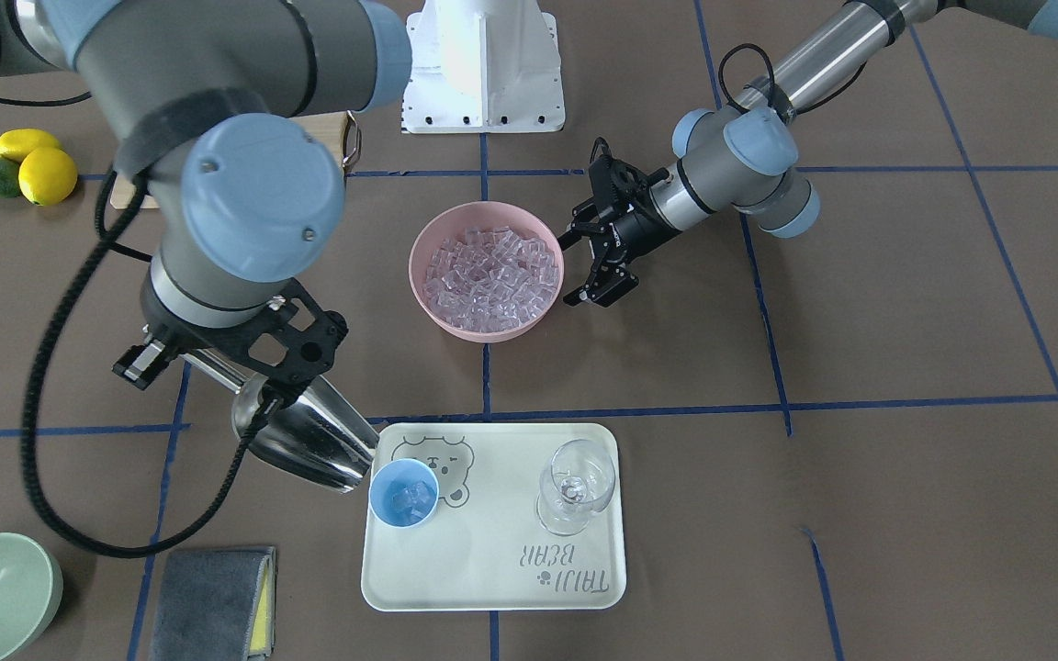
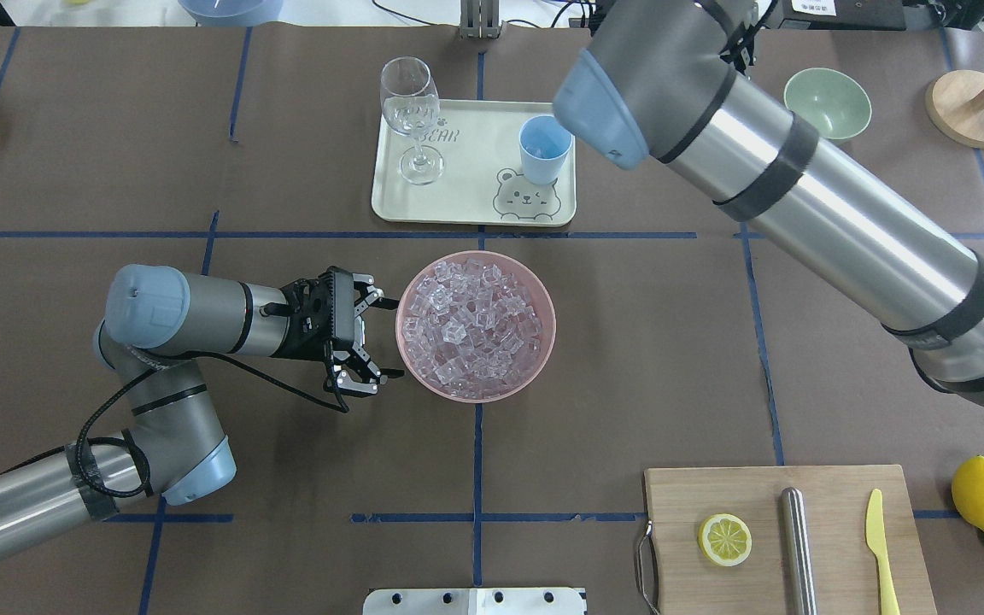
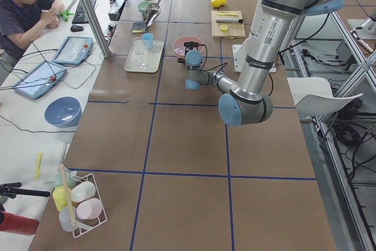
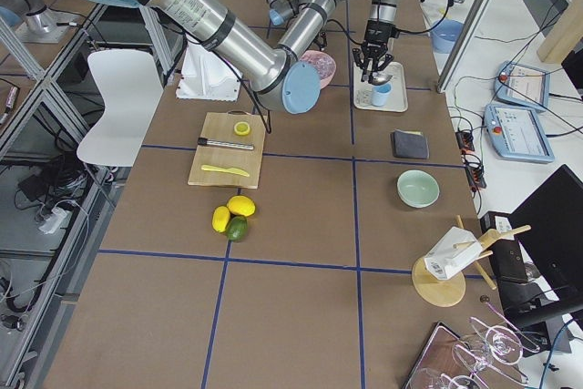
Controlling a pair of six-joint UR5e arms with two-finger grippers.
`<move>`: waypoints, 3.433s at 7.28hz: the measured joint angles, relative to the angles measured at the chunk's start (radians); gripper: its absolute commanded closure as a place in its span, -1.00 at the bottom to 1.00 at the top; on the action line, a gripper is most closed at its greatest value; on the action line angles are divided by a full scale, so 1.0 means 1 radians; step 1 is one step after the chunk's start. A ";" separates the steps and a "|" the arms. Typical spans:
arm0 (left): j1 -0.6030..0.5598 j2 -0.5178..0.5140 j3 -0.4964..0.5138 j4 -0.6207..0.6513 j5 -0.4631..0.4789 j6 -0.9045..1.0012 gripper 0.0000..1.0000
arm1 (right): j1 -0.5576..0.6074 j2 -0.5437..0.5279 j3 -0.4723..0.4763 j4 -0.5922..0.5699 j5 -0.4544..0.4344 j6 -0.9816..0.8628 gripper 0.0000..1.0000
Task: Put ice in cup with scoop
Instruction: 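Move the empty scoop away from the cup with the right gripper, then lower the scoop back onto the table near its starting spot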
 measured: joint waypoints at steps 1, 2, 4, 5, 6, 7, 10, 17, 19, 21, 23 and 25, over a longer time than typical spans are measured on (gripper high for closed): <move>0.000 0.000 0.000 0.000 0.000 0.000 -1.00 | 0.012 -0.060 0.075 0.008 0.039 0.068 1.00; 0.000 0.000 -0.001 0.000 0.000 0.001 -1.00 | 0.019 -0.120 0.158 0.012 0.075 0.167 1.00; 0.000 0.001 -0.002 0.000 0.000 0.003 -1.00 | 0.041 -0.264 0.340 0.041 0.200 0.432 1.00; 0.000 0.002 -0.002 0.000 -0.001 0.004 -1.00 | 0.057 -0.341 0.419 0.064 0.276 0.564 1.00; 0.000 0.002 -0.004 -0.001 -0.001 0.004 -1.00 | 0.068 -0.416 0.488 0.075 0.342 0.682 1.00; 0.000 0.002 -0.005 -0.002 -0.001 0.003 -1.00 | 0.074 -0.480 0.550 0.079 0.392 0.815 1.00; 0.000 0.002 -0.008 -0.003 0.000 -0.002 -1.00 | 0.075 -0.614 0.664 0.109 0.446 1.033 1.00; 0.001 0.004 -0.008 0.001 0.001 0.004 -1.00 | -0.127 -1.057 0.537 1.050 0.431 1.492 1.00; 0.001 0.006 -0.007 0.002 0.001 0.007 -1.00 | -0.205 -1.073 0.492 1.164 0.375 1.559 1.00; 0.000 0.007 -0.007 0.002 0.001 0.008 -1.00 | -0.252 -1.080 0.486 1.179 0.357 1.560 1.00; 0.000 0.007 -0.007 0.002 0.001 0.008 -1.00 | -0.284 -1.083 0.484 1.181 0.331 1.558 1.00; 0.000 0.007 -0.007 0.002 0.001 0.008 -1.00 | -0.291 -1.088 0.484 1.181 0.324 1.558 1.00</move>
